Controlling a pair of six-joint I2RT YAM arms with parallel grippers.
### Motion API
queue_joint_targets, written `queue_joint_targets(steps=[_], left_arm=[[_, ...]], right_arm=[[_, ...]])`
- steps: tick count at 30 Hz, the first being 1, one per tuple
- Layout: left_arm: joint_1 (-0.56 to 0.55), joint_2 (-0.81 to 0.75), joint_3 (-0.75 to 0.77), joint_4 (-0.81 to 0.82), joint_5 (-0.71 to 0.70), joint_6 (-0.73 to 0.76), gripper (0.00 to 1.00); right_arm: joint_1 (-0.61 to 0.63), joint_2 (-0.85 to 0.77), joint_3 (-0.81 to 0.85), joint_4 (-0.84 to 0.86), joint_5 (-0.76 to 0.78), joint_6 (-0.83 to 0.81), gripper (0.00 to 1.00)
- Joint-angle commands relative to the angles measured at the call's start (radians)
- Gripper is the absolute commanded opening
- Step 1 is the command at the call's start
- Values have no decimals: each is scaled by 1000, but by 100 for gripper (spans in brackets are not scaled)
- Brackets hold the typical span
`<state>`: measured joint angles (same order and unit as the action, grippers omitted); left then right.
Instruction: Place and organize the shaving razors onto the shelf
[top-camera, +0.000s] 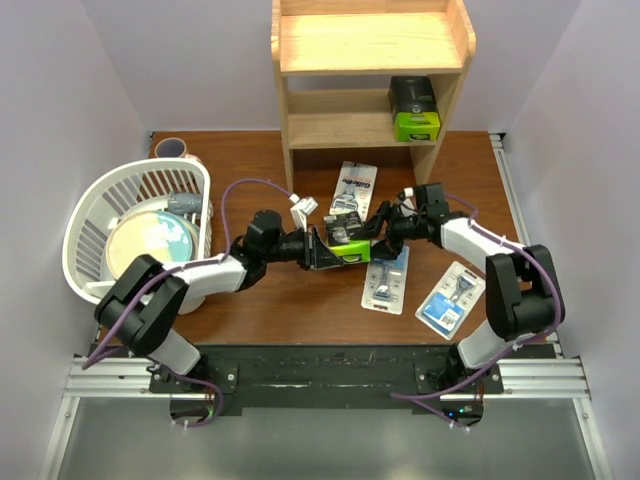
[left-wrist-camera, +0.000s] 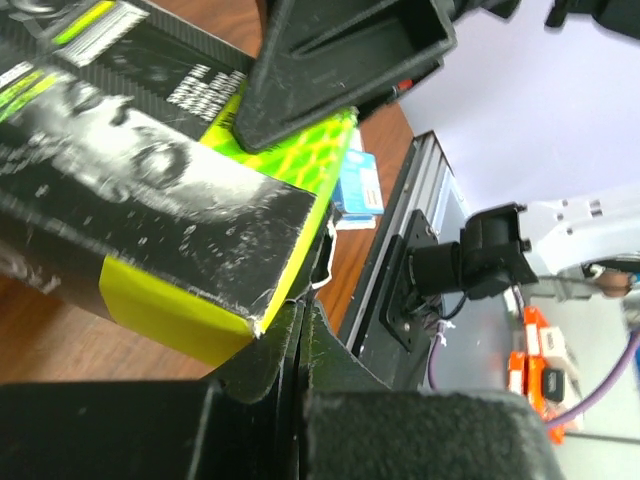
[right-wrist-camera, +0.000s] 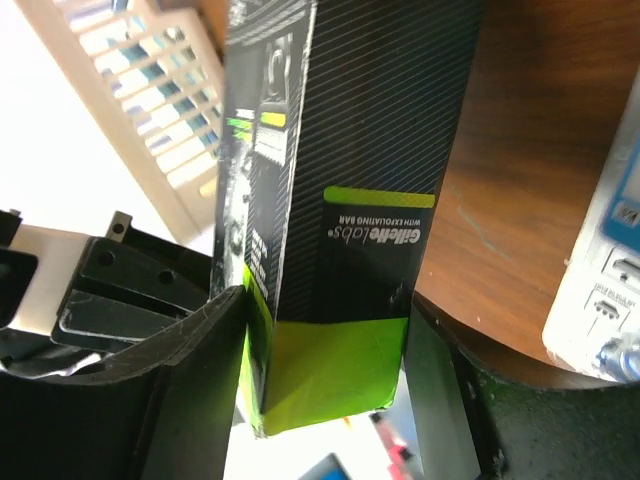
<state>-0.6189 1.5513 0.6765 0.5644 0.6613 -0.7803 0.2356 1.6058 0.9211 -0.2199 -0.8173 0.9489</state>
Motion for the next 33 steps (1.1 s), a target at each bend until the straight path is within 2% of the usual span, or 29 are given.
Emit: queue_joint_targets(steps=[1,7,9,15,22,27,29,33], left_arm=[[-8,-140,23,48,8,104,0],[18,-241,182,-187,-29,288,0],[39,-247,260,-271,-55,320,0],[96,-212,428,-346,-121,412,0],[133,-123,560,-356,-202,501,0],[137,-57,641,-368,-285,539,0],[137,-39,664,-377,-360,556,0],[137,-13,692,-438,-570,572,0]], right_arm=[[25,-106,166,-154,-45,-269,49],[30,-167,289,-237,-33,-386,42],[30,-178,308,-222,-33,-384,41],[30,-153,381,-81,-29,-331,34],[30,14,499,146,-25,-179,34],[31,164,626,201,-2,-133,34],[31,201,662,203,9,-128,34],[34,275,723,215,27,-124,42]])
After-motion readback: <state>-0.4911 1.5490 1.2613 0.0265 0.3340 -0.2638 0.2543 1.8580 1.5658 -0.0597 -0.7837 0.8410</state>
